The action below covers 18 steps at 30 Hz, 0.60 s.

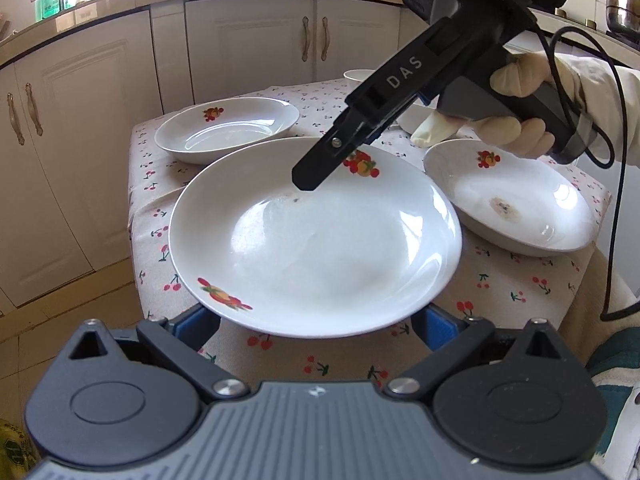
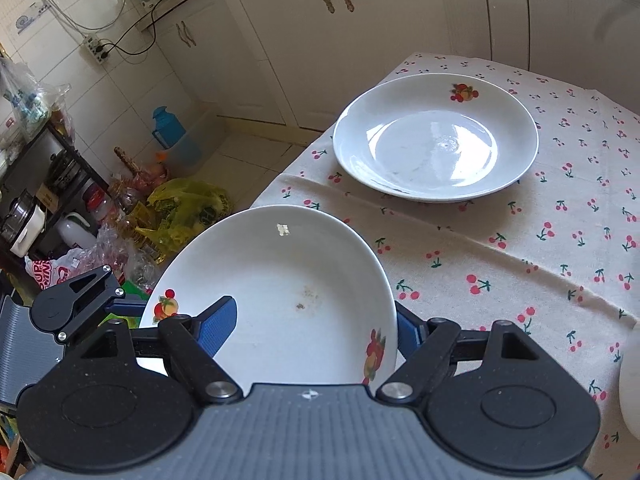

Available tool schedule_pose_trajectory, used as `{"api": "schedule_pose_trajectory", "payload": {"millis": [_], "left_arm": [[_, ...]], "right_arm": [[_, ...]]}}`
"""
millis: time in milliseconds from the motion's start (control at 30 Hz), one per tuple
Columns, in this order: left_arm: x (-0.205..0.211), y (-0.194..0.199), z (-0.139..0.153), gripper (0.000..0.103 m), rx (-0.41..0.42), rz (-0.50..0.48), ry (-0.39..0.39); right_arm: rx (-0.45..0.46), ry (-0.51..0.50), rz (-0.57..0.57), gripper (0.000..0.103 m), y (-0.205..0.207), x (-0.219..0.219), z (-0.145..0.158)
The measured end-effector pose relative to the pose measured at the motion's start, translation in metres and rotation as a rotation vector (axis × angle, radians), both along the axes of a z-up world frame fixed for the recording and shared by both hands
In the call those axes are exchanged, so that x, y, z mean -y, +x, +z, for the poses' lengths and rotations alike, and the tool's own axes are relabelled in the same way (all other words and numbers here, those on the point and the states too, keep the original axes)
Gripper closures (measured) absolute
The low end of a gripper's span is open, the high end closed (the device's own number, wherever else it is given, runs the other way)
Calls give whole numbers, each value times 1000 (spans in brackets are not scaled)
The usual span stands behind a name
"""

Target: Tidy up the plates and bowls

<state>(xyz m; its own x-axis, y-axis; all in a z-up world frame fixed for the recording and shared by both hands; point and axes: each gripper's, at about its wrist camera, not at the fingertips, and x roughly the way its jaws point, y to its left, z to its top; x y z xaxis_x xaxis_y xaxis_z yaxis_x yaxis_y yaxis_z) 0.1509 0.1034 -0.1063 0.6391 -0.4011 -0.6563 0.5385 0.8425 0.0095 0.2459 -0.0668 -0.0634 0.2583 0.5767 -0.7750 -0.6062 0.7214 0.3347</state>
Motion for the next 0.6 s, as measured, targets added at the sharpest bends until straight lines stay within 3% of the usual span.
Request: {"api": "schedule_pose_trajectory", "payload": {"millis": [600], "left_arm": [[11,28,-5,2,-16,-20,-22]], "right_arm": [[-9,-19,-70,18,22,13,-9]]}}
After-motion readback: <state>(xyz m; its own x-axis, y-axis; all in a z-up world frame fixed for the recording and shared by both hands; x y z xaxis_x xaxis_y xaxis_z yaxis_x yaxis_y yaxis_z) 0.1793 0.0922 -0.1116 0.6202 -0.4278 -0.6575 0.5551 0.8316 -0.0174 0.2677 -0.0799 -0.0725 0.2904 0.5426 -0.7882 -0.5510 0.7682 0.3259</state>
